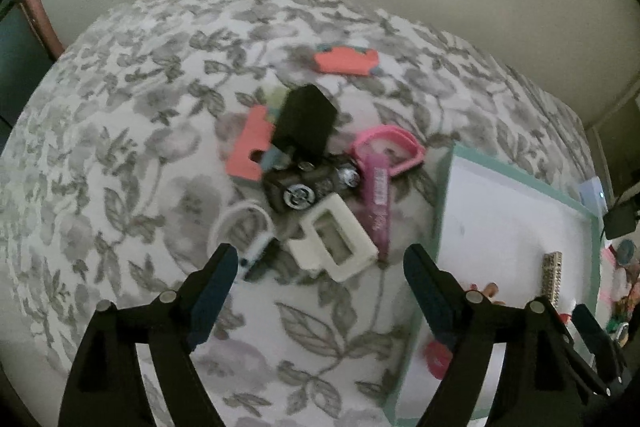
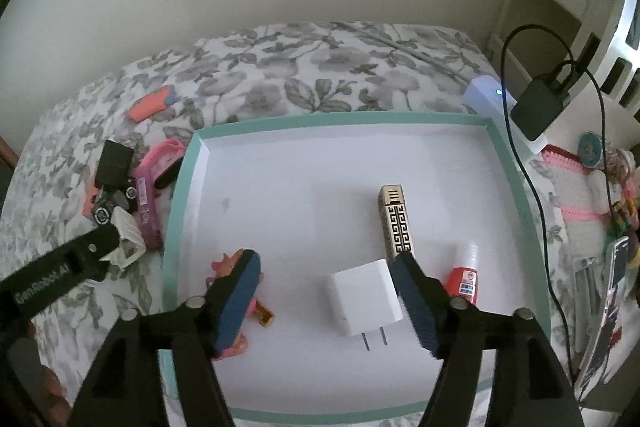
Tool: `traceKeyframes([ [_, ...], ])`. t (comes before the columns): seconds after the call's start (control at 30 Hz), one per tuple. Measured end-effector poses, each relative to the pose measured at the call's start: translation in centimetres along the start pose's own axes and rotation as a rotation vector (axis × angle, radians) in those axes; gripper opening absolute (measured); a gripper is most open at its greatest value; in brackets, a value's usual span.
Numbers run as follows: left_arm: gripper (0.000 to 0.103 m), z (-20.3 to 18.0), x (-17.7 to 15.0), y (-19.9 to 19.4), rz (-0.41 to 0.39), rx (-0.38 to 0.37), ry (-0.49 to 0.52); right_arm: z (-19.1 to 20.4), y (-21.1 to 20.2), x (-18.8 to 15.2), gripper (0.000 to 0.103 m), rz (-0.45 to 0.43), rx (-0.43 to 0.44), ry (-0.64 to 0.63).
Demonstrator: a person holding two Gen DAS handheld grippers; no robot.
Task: Organize rigid objects
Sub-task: 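Move both open tools from the tray back toward the item pile, then grasp the white watch band with the left tool while the right tool grasps the white frame holder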
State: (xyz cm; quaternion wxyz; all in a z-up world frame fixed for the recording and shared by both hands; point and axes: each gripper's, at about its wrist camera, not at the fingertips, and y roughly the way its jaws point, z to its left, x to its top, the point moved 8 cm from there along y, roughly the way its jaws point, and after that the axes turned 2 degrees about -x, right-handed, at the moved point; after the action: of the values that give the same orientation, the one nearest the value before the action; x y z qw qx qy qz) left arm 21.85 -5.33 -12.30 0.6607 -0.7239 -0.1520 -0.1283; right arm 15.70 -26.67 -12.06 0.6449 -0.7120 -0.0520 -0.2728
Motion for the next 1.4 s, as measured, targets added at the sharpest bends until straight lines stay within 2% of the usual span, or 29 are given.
traceKeyframes([
  [0.1, 0.086, 0.7, 0.4, -0.1, -0.009, 0.013, -0.008, 0.1, -0.1, 0.0, 0.086, -0.007, 0.004, 0.009],
  [0.2, 0.095, 1.3, 0.7, -0.2, -0.010, 0.013, -0.017, 0.3, -0.5, 0.2, 0.089, -0.027, 0.038, 0.037],
  [0.3, 0.096, 1.8, 1.0, -0.5, -0.020, 0.022, -0.012, 0.5, -0.8, 0.3, 0.102, -0.046, 0.040, 0.038],
  [0.33, 0.096, 1.9, 1.3, -0.7, -0.027, 0.028, -0.008, 0.6, -0.8, 0.3, 0.103, -0.048, 0.040, 0.039],
  [0.73, 0.097, 4.4, 2.6, -2.1, -0.085, 0.072, 0.000, 2.1, -0.9, 0.4, 0.103, -0.063, 0.081, 0.039],
  [0.87, 0.103, 5.4, 3.2, -2.7, -0.121, 0.087, 0.003, 3.1, -1.3, 0.6, 0.103, -0.075, 0.090, 0.018],
  [1.07, 0.103, 7.1, 4.4, -4.0, -0.180, 0.100, 0.006, 5.7, -2.9, 2.2, 0.103, -0.133, 0.120, -0.020],
  [1.13, 0.103, 7.8, 4.6, -4.1, -0.181, 0.110, -0.001, 6.9, -3.3, 2.7, 0.103, -0.143, 0.161, -0.029],
  [1.3, 0.103, 10.5, 4.6, -4.0, -0.160, 0.141, -0.053, 10.1, -3.0, 2.7, 0.103, -0.102, 0.220, -0.072],
  [1.4, 0.103, 11.9, 4.3, -3.6, -0.139, 0.121, -0.109, 12.0, -3.1, 2.6, 0.103, -0.100, 0.233, -0.118],
])
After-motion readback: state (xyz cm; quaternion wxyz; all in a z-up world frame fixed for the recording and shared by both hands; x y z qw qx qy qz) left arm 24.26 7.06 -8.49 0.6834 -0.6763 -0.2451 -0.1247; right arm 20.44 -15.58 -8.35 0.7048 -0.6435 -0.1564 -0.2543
